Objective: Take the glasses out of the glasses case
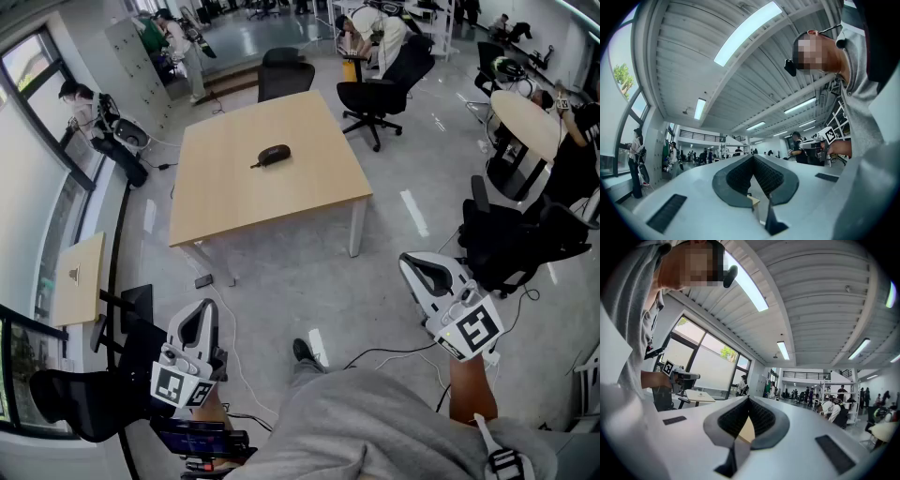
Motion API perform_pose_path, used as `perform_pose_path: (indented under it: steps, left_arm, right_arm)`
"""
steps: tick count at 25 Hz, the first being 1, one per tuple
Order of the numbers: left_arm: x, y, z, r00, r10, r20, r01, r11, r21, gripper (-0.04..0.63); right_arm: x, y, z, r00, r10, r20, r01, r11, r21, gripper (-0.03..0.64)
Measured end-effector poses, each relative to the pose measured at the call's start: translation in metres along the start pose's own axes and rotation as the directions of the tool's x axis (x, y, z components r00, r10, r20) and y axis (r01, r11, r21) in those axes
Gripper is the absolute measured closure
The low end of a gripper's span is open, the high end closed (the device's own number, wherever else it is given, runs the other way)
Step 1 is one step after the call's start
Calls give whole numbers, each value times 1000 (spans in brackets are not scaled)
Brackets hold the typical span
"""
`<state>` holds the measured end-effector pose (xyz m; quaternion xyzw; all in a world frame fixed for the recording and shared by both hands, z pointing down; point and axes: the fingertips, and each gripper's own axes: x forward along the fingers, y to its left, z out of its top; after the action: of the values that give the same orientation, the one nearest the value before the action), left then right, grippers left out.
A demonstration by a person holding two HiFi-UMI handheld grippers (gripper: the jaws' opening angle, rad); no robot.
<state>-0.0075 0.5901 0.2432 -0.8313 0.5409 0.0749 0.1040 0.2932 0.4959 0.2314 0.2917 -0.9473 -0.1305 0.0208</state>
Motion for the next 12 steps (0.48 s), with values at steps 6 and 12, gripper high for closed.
perform_pose_path:
  steps: [6,12]
  left_arm:
    - [11,-11,-2,999,-31,-8,31,999,-11,589]
    - [18,-18,3,999,-35,-1,35,999,1,589]
  right_arm:
    - [-18,-7,-7,999,-31,-30,32,999,13,611]
    - [-18,-13,-10,999,-27,-23,28,999,21,610]
